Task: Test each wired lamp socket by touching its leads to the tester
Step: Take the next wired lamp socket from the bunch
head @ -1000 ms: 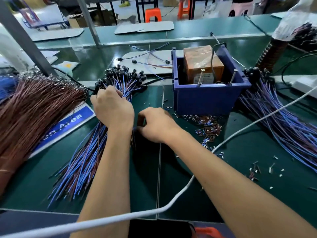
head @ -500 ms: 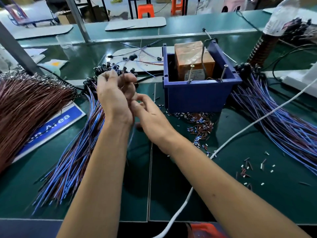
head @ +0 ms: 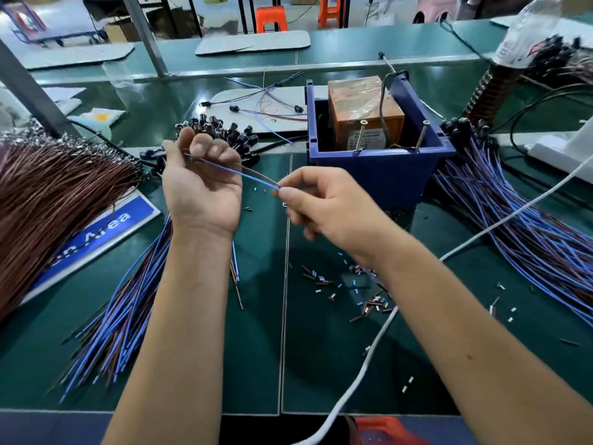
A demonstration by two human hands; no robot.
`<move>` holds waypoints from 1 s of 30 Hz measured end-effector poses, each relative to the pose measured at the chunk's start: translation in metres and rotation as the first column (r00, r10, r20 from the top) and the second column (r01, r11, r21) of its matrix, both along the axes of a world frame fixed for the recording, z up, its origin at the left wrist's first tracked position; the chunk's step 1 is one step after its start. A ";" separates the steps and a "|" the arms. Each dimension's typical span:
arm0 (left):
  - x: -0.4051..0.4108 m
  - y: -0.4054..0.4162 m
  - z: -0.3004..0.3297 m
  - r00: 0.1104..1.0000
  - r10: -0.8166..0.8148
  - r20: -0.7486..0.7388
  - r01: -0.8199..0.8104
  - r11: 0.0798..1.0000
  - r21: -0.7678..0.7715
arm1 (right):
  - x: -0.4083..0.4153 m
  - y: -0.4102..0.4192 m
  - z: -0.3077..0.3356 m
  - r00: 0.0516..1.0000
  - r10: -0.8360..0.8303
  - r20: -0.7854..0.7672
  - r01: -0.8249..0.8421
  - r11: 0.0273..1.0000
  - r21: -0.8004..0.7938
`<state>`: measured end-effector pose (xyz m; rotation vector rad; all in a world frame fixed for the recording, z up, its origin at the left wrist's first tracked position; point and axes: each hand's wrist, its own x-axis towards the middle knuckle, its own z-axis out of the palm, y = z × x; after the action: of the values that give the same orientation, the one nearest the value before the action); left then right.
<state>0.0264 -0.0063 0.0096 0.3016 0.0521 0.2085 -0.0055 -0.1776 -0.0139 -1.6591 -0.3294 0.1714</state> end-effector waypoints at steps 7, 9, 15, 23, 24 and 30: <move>-0.005 0.009 -0.002 0.992 0.121 0.023 -0.123 0.963 0.241 | -0.003 -0.093 -0.007 0.989 -0.062 0.134 0.104 0.936 -0.336; -0.007 -0.007 -0.003 0.968 0.219 0.120 -0.249 0.829 0.501 | -0.003 -0.116 -0.017 0.950 -0.179 0.255 0.277 0.860 -0.428; -0.025 -0.086 -0.039 0.840 -0.005 0.542 -0.542 -0.050 0.839 | -0.009 -0.137 -0.021 0.905 -0.254 0.342 0.339 0.916 -0.216; -0.030 -0.110 -0.055 0.858 -0.333 0.392 -0.487 -0.280 0.827 | -0.017 -0.113 -0.022 0.940 -0.230 0.252 0.228 0.973 0.040; -0.029 -0.108 -0.056 0.857 -0.328 0.398 -0.491 -0.283 0.824 | -0.017 -0.113 -0.024 0.944 -0.238 0.226 0.232 0.971 0.055; -0.025 -0.103 -0.060 0.847 -0.283 0.449 -0.521 -0.280 0.806 | -0.014 -0.116 -0.030 0.961 -0.237 0.143 0.232 0.971 0.056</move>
<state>0.0013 -0.1095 -0.0502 2.0928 -0.7573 0.5605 -0.0198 -0.2936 -0.0441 -1.6611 -0.2439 -0.1370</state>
